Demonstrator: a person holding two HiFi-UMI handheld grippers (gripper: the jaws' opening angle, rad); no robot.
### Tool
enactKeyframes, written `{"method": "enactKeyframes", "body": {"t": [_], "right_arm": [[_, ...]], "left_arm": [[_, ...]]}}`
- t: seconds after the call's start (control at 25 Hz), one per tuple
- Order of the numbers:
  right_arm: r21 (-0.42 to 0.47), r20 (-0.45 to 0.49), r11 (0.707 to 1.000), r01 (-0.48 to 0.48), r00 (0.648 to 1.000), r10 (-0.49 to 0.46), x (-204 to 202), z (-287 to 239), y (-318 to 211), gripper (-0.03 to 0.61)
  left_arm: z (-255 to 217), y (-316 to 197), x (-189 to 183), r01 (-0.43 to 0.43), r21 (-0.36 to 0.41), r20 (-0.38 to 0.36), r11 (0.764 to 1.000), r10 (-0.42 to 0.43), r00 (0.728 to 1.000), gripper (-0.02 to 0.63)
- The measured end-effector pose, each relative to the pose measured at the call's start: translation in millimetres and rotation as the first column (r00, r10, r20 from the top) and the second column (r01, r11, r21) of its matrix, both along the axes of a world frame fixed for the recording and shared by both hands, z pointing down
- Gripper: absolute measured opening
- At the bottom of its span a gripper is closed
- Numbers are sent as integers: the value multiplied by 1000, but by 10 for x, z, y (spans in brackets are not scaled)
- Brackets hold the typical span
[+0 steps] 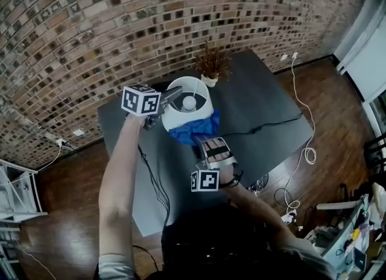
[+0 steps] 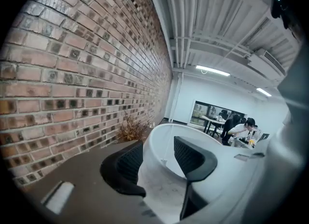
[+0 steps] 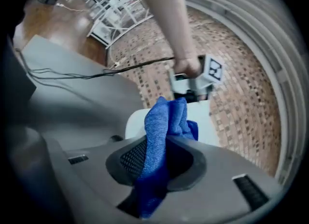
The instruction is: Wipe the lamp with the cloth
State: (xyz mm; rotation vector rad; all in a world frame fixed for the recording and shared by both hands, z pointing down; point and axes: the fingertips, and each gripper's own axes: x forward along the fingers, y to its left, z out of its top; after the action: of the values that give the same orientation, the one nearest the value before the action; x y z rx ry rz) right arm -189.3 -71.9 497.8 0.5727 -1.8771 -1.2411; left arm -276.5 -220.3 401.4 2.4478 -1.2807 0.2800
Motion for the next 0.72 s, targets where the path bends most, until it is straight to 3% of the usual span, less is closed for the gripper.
{"method": "enactKeyframes", "body": {"t": [0.08,0.16,0.24,0.32,0.4,0.48,0.56,0.72], "right_arm": [[-118,-162,993,-7,987,-12,99,630,155,89],[-251,-209,968,-23,977,-31,180,908,337,89],[-373,-82,928,-11,996,-21,105,572,467,89],[-453,136,891,33,990,33,-73,-128,464,89],[-417,302,908,52,949,85,-216,-838,324,89],[-411,390,911,32,909,144,-333,-1169,143,89],[-526,407,850,8,881,243,-448,-1016,-1,89],[-750,303,660,-55,857,416,-499,-179,4,89]], "left_arm": [[-7,-6,-9,6,7,-18,1000,-6,1000,202],[7,-7,2,-1,6,-9,1000,1,1000,204],[21,-13,45,-41,-1,27,999,41,999,210],[22,-8,108,-103,-12,60,995,103,993,212],[17,0,178,-151,-20,69,988,152,986,216],[27,0,210,-167,-29,60,985,169,984,218],[40,-8,186,-156,-35,52,987,158,986,218],[55,-26,159,-130,-35,69,991,132,989,201]]}}
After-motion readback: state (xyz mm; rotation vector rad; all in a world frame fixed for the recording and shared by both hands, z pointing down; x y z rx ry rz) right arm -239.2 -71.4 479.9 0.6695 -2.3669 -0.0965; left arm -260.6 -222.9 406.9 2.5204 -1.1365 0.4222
